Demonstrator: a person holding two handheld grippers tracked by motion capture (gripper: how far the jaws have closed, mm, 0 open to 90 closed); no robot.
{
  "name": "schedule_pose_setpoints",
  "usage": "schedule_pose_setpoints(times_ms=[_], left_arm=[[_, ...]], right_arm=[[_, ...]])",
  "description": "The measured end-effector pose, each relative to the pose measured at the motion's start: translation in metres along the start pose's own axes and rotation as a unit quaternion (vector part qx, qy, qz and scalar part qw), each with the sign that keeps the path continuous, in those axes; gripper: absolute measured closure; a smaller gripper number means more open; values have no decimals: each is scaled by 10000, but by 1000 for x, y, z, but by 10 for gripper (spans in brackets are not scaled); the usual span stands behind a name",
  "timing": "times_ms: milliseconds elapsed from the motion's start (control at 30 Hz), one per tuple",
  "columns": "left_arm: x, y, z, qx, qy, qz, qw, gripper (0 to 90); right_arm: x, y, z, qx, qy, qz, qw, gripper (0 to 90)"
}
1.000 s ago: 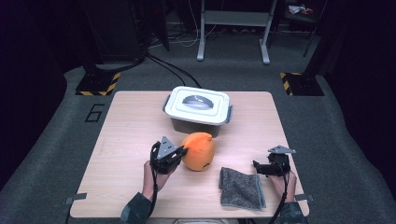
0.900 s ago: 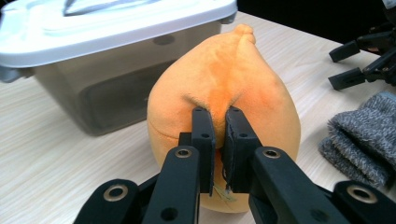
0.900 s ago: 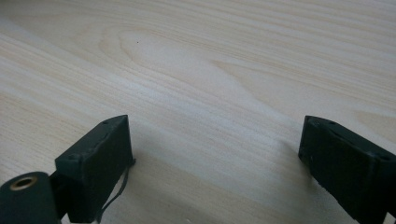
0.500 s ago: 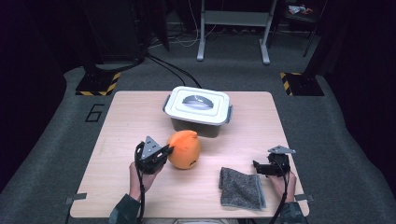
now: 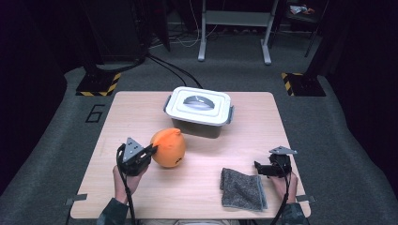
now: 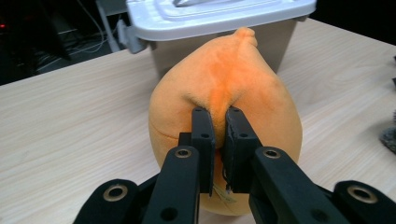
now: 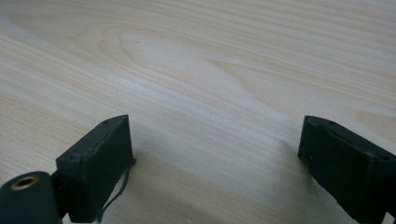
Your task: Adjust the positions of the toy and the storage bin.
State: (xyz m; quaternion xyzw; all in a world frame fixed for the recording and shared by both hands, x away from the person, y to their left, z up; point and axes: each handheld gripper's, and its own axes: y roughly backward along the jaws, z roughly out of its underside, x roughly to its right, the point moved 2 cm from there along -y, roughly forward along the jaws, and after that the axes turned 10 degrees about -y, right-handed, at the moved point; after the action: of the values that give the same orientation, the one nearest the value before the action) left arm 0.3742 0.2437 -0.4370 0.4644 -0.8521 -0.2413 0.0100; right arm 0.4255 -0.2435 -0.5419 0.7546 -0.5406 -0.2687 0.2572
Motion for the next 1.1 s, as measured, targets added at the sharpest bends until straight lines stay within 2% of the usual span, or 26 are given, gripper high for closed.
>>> schedule_pose_setpoints(times_ms=[300,400,500,667,800,900,1000,1033,1067,1100], left_arm=[[-18,16,17,-65,292,-274,9992,840],[-25,22,20,-76,325,-365,9988,840],[-32,28,26,-82,422,-523,9977,840],[-43,33,36,-238,590,-564,9964,838],[-50,34,44,-331,737,-725,9941,837],[-54,34,47,-533,674,-941,9918,819],[-60,32,51,-651,733,-1167,9883,772],[-60,32,51,-651,733,-1167,9883,764],[-65,32,55,-731,812,-1262,9860,737],[-68,31,56,-768,827,-1330,9847,710]], right_arm=[[0,0,0,-2,2,1,10000,91],[0,0,0,0,1,0,10000,91],[0,0,0,1,5,1,10000,91],[0,0,0,2,-3,3,10000,92],[0,0,0,2,-3,5,10000,92],[-1,0,0,-14,-59,12,10000,94],[-1,1,0,-14,-54,12,10000,94],[-1,0,0,-12,-53,12,10000,94],[-1,0,0,-12,-52,12,10000,94],[-1,0,0,-12,-51,14,10000,94]])
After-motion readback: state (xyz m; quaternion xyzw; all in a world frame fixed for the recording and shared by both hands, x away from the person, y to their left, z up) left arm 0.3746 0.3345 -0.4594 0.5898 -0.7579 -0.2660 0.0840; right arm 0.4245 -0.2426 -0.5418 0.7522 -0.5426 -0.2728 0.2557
